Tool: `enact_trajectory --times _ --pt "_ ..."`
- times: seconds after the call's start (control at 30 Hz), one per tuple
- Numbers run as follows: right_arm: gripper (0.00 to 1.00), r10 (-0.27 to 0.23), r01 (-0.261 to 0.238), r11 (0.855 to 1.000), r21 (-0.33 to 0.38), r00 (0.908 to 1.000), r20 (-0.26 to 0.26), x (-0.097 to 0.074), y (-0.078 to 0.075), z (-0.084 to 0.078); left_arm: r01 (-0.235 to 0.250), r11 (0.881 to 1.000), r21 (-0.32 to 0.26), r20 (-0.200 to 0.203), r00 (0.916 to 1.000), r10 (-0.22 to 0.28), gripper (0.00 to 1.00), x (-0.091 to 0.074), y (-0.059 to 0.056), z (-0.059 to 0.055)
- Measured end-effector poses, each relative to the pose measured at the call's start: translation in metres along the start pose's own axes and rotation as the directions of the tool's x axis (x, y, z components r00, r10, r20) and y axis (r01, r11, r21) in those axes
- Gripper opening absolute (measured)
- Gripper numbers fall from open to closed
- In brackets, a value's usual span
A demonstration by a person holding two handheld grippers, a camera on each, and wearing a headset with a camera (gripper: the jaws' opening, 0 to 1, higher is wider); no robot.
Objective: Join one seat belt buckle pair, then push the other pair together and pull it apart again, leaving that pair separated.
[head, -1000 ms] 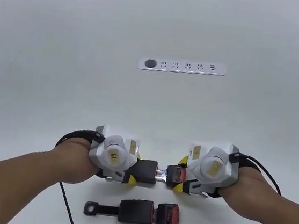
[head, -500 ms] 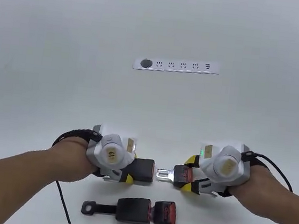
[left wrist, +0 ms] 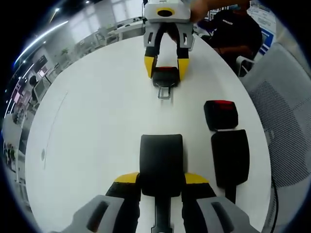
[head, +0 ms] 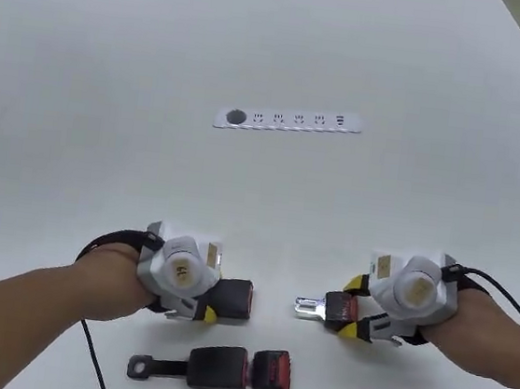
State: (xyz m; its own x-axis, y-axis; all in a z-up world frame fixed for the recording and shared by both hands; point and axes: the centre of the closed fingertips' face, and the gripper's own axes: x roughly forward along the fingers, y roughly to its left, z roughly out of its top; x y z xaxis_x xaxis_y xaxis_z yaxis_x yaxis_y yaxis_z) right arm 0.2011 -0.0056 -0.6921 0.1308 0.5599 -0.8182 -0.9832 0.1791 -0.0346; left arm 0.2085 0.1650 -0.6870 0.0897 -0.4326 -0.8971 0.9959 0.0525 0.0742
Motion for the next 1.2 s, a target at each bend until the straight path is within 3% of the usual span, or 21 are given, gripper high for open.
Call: enact_trajectory --times 0.2,0.43,0.53,0.6,0.77,0.9,0.97,1.0,1.07,1.13,1.2 --pt "0.35 0.002 -0.002 0.999 0.043 0.9999 -0.010 -0.001 0.000 -0.005 -0.003 1.000 0.021 -0.005 1.0000 0.003 0.33 0.000 0.000 0.000" --pt "0.51 -0.063 0.065 0.997 0.041 0.9971 -0.042 -0.003 -0.007 -0.005 -0.008 1.000 0.026 -0.035 0.9994 0.009 0.35 0.000 -0.001 0.002" --pt "0.53 -0.087 0.086 0.991 0.106 0.9962 0.001 -0.010 -0.006 0.001 -0.006 1.000 0.013 -0.034 0.9994 0.006 0.42 -0.006 -0.005 -0.001" --pt "0.55 -0.121 0.114 0.982 0.153 0.9919 0.038 -0.018 -0.007 0.005 -0.030 1.000 -0.009 -0.015 0.9994 0.030 0.43 -0.015 -0.005 0.001" --pt "0.60 -0.150 0.133 0.973 0.189 0.9860 0.073 -0.037 0.009 0.013 -0.093 0.993 -0.071 0.039 0.9946 0.096 0.49 -0.043 -0.010 0.003" --pt "0.67 -0.183 0.156 0.964 0.217 0.9766 0.112 -0.048 0.022 0.023 -0.154 0.975 -0.159 0.088 0.9817 0.169 0.55 -0.065 -0.022 0.001" --pt "0.71 -0.192 0.156 0.957 0.244 0.9722 0.134 -0.054 0.034 0.034 -0.197 0.962 -0.191 0.137 0.9648 0.225 0.55 -0.078 -0.026 0.002" --pt "0.74 -0.195 0.154 0.954 0.256 0.9704 0.143 -0.049 0.035 0.031 -0.196 0.952 -0.233 0.166 0.9570 0.238 0.56 -0.085 -0.030 0.003" --pt "0.79 -0.196 0.155 0.954 0.257 0.9698 0.144 -0.048 0.043 0.032 -0.205 0.931 -0.303 0.189 0.9440 0.270 0.58 -0.096 -0.034 0.000" --pt "0.83 -0.199 0.157 0.954 0.257 0.9688 0.147 -0.049 0.052 0.032 -0.212 0.920 -0.329 0.200 0.9368 0.287 0.61 -0.104 -0.038 -0.003" --pt "0.84 -0.200 0.147 0.947 0.284 0.9660 0.165 -0.051 0.060 0.036 -0.223 0.901 -0.372 0.208 0.9259 0.315 0.65 -0.113 -0.044 -0.007"
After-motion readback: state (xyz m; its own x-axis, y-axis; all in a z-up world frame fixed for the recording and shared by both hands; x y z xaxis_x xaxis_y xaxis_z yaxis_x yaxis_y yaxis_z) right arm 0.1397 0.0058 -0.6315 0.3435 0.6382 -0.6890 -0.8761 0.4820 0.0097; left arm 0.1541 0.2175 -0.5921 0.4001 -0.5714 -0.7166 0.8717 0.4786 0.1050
